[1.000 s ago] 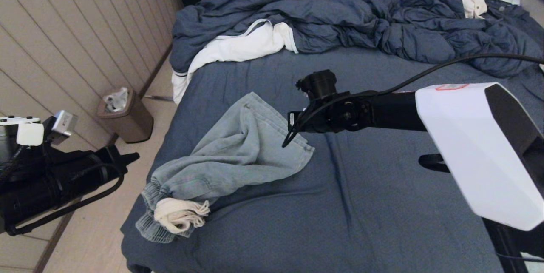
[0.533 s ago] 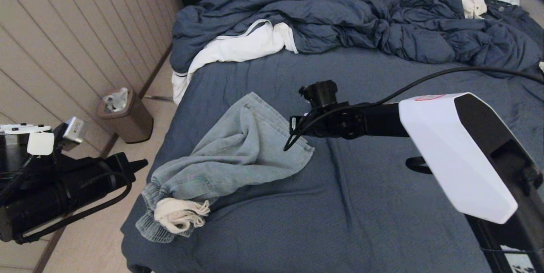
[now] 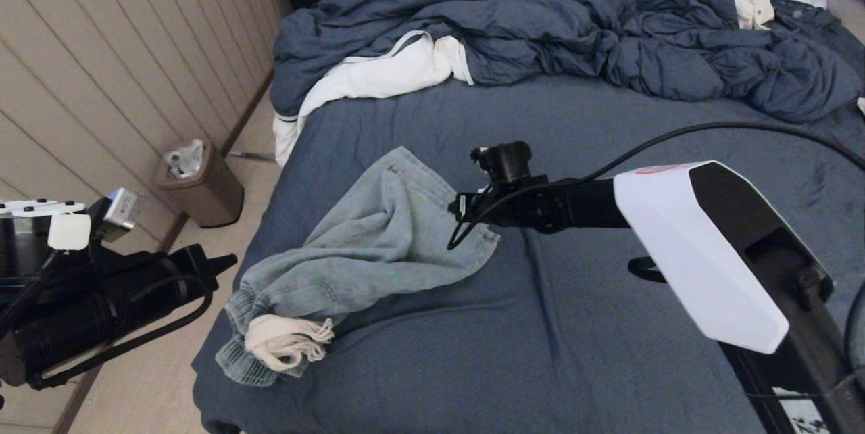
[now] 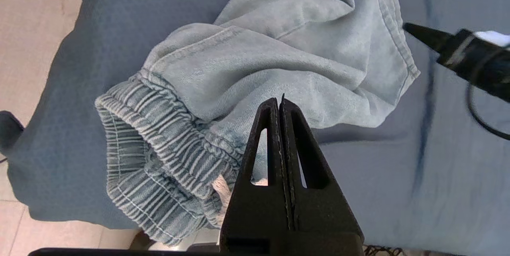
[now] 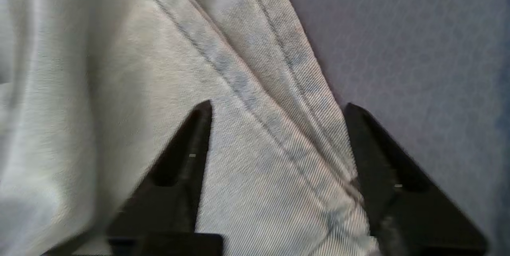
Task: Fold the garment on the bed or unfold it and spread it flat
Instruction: Fold the blue shorts
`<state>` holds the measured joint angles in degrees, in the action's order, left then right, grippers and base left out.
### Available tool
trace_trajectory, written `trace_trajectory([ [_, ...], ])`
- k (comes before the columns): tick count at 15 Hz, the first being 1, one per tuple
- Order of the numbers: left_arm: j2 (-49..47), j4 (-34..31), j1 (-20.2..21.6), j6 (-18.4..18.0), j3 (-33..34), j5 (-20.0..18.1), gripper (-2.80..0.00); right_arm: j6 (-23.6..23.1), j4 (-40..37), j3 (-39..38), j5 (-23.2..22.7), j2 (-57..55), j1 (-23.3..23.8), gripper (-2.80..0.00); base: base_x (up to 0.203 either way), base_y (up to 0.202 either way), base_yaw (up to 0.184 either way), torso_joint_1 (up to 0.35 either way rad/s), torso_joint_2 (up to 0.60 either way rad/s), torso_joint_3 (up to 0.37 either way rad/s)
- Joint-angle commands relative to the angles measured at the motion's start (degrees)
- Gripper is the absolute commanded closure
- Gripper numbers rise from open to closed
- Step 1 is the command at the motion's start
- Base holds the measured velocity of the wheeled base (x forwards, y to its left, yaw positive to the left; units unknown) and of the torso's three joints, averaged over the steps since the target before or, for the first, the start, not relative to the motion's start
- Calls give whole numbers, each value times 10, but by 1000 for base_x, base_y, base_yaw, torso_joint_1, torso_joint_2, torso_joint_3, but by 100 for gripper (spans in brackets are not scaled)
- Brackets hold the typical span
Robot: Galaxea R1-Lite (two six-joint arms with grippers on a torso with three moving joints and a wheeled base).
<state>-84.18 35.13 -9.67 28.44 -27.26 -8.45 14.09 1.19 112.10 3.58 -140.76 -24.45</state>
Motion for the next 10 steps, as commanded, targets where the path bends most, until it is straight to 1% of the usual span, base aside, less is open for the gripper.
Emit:
trace_trajectory([
  [1,-1,2,0,2,0,-1,0,-6,14,1,0,-37,7,-280,0,0,0,0,0,0],
  [3,-4,2,0,2,0,-1,0,-8,31,1,-2,-50,14,-280,0,0,0,0,0,0],
  [8,-13,2,0,0,0,0,0,-3,27,1,-9,-64,13,-280,0,0,0,0,0,0],
  [9,-13,2,0,1,0,0,0,-2,26,1,-9,-64,13,0,0,0,0,0,0,0],
  [10,-13,2,0,1,0,0,0,0,25,1,-9,-64,12,0,0,0,0,0,0,0],
])
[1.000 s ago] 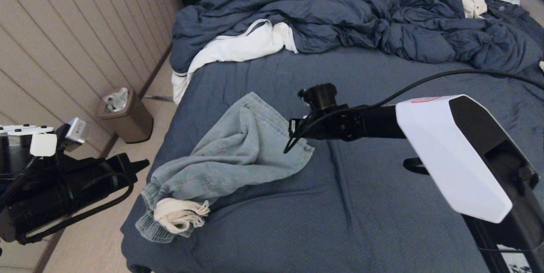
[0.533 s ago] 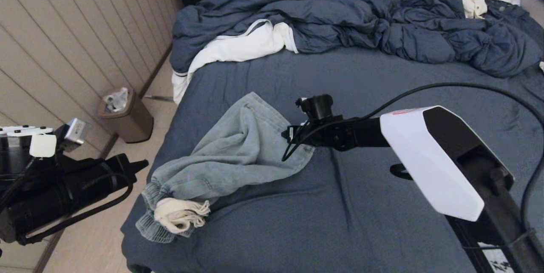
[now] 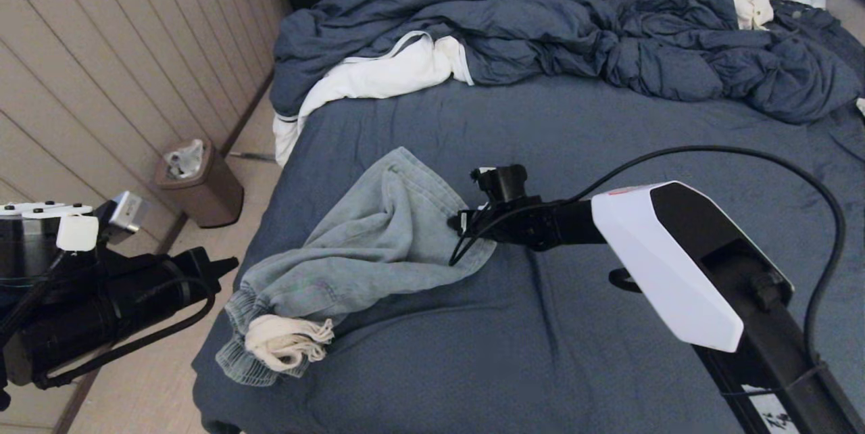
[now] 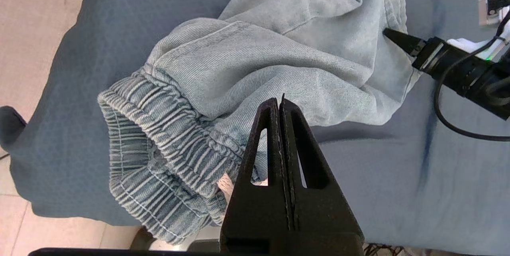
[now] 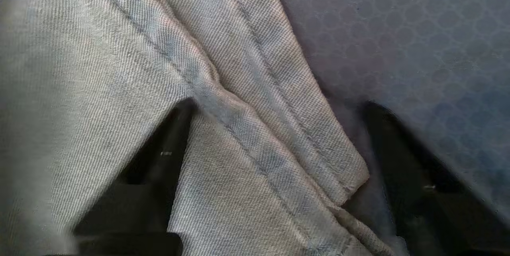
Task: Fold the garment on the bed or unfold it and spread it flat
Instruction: Fold the blue shorts
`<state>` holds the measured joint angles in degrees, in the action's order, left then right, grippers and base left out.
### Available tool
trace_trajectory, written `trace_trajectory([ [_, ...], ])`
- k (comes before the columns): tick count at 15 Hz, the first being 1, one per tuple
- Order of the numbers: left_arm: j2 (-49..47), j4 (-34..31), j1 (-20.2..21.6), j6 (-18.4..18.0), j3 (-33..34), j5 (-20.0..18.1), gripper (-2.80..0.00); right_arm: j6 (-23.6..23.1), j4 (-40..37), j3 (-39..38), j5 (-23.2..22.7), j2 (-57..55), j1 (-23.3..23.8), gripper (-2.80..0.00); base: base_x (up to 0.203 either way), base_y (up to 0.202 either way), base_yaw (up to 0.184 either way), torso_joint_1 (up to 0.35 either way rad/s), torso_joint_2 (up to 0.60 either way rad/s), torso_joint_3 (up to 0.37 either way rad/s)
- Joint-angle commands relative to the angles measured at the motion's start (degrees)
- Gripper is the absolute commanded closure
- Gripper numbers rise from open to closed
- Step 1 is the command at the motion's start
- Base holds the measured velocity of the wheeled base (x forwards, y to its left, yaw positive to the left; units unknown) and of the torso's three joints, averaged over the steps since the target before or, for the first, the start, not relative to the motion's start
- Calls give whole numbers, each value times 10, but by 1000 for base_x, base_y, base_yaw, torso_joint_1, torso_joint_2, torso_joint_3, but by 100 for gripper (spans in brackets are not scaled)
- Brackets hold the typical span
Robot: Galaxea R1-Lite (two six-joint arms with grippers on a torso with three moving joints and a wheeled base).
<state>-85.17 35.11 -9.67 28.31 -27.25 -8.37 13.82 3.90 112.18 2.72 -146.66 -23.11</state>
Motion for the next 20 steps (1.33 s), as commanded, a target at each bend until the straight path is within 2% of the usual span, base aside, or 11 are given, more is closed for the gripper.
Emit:
trace_trajectory([
  [1,-3,2,0,2,0,-1,0,4,-2,-3,0,-3,-1,0,0,0,0,0,0,0],
  [5,-2,6,0,2,0,-1,0,8,-2,-21,0,16,-3,0,0,0,0,0,0,0],
  [13,-3,25,-1,-1,11,1,0,47,-17,-20,-5,31,2,0,0,0,0,0,0,0],
  [16,-4,25,-4,-1,12,-1,0,53,-30,-42,-4,66,30,0,0,0,0,0,0,0],
  [20,-6,25,-19,-2,21,0,0,51,-31,-132,-5,128,75,0,0,0,0,0,0,0],
])
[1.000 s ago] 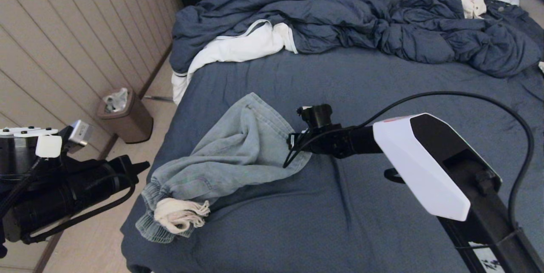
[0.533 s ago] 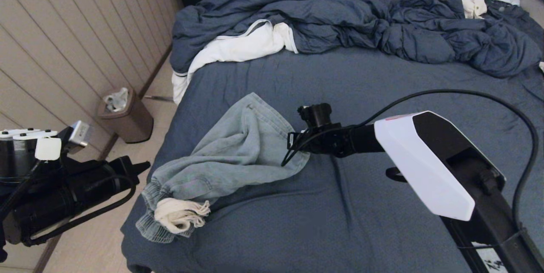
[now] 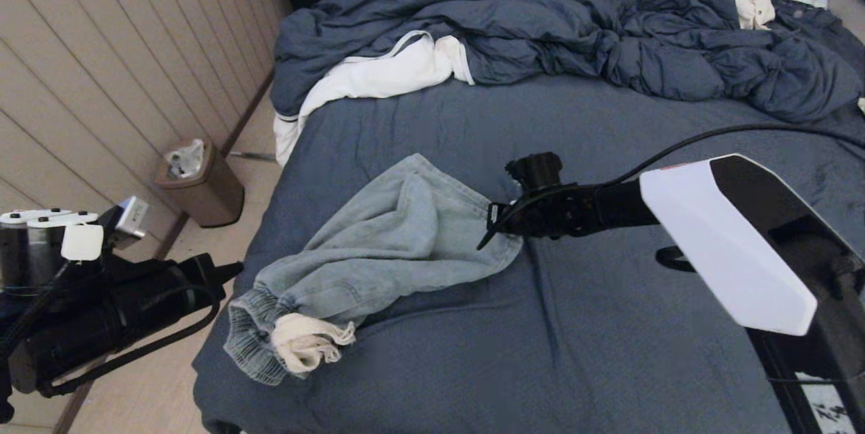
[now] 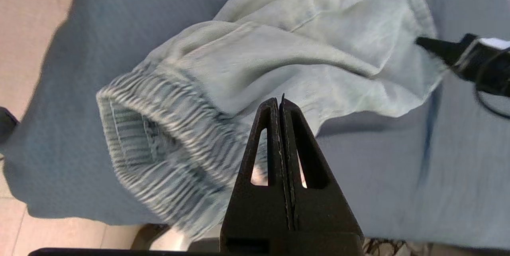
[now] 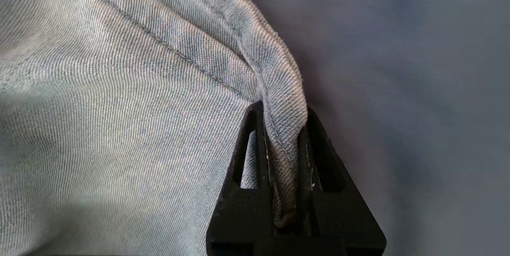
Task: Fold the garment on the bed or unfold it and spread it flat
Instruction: Fold the blue shorts
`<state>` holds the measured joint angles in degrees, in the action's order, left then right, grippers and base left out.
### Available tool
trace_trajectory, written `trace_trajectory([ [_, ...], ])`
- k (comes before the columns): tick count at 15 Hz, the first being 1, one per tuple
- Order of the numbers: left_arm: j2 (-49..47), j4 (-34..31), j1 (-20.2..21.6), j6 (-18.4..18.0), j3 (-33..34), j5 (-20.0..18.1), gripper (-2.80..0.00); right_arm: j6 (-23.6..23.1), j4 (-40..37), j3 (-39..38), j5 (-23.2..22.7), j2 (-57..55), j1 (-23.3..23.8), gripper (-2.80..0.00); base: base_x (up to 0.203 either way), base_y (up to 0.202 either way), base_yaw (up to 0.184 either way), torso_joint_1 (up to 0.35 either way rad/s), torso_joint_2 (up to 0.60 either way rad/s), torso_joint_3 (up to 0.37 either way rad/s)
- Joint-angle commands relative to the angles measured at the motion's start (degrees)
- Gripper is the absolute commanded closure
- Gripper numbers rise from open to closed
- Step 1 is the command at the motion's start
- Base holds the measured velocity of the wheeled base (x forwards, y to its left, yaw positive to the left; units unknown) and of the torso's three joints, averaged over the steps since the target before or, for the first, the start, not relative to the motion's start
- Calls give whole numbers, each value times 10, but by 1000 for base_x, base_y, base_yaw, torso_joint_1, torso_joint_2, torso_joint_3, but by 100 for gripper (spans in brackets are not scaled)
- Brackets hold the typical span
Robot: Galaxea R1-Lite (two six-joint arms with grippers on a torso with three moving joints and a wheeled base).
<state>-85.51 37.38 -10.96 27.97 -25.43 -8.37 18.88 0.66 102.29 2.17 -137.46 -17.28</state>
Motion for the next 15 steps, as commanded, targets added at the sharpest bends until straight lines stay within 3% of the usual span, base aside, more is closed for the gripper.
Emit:
trace_trajectory([
  [1,-3,2,-10,2,3,0,0,0,3,-57,0,50,28,0,0,0,0,0,0,0],
  [8,0,4,-32,2,16,0,0,-3,50,-296,-10,151,105,0,0,0,0,0,0,0],
  [15,10,4,-42,2,21,1,0,-14,200,-580,-12,230,147,0,0,0,0,0,0,0],
])
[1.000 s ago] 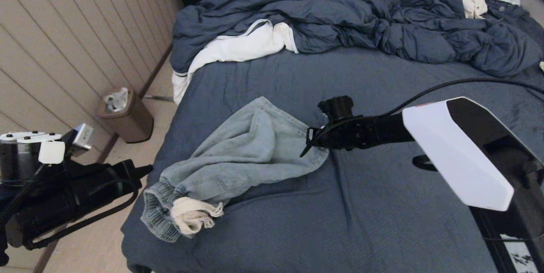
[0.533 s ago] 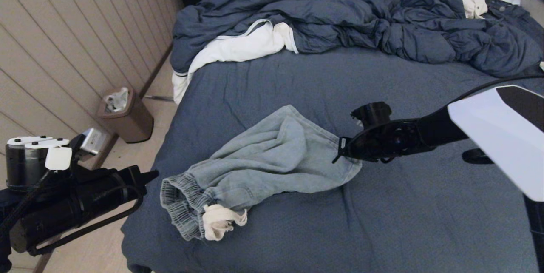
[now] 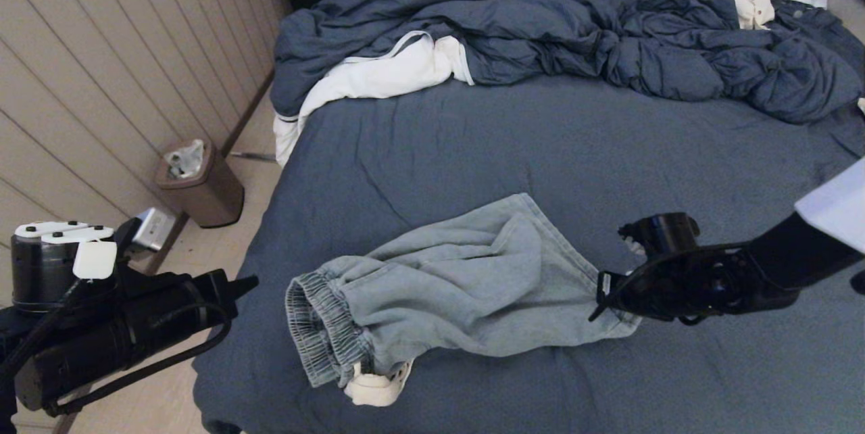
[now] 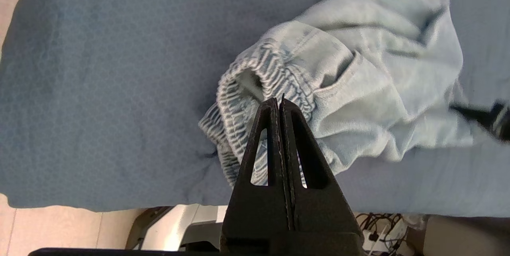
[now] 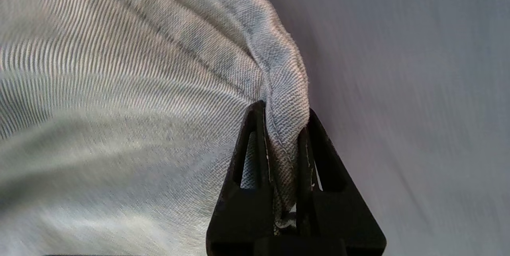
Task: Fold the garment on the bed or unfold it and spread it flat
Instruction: Fold the blue shorts
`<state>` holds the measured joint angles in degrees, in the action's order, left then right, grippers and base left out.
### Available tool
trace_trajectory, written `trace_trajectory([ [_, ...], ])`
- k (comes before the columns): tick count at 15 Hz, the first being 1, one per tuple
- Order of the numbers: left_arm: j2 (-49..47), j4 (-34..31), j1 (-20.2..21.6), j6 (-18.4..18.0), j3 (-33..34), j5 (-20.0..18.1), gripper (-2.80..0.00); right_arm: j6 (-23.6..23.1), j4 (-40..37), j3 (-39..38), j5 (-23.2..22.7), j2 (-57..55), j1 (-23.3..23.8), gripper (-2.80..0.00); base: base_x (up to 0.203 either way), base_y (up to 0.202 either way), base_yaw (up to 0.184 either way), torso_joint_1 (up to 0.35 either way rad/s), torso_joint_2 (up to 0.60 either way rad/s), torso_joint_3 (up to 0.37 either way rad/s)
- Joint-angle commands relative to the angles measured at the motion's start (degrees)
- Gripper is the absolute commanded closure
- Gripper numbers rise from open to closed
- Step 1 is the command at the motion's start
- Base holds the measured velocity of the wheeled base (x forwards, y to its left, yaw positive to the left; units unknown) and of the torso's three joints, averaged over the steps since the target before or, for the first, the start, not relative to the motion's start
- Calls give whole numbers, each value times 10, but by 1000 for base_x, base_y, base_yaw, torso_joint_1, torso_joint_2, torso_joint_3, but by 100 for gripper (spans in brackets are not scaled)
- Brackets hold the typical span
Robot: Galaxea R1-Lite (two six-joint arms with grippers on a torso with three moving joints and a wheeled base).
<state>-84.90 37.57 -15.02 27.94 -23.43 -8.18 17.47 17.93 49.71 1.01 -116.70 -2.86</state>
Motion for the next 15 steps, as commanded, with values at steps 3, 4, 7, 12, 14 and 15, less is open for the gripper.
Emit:
trace_trajectory([
  [3,7,2,-2,2,5,-1,0,0,91,-128,0,28,1,0,0,0,0,0,0,0],
  [4,7,2,-2,2,6,-2,0,-1,100,-146,0,29,0,0,0,0,0,0,0,0],
  [7,7,2,-6,2,7,-2,0,-1,131,-190,0,40,-1,0,0,0,0,0,0,0],
  [12,6,2,-15,2,9,-1,0,-2,149,-198,-1,59,0,-280,0,0,0,0,0,0],
  [14,6,2,-15,2,10,-2,0,-17,162,-190,-4,92,5,-280,0,0,0,0,0,0],
  [15,6,2,-14,2,10,-2,0,-21,161,-179,-5,110,6,-280,0,0,0,0,0,0],
])
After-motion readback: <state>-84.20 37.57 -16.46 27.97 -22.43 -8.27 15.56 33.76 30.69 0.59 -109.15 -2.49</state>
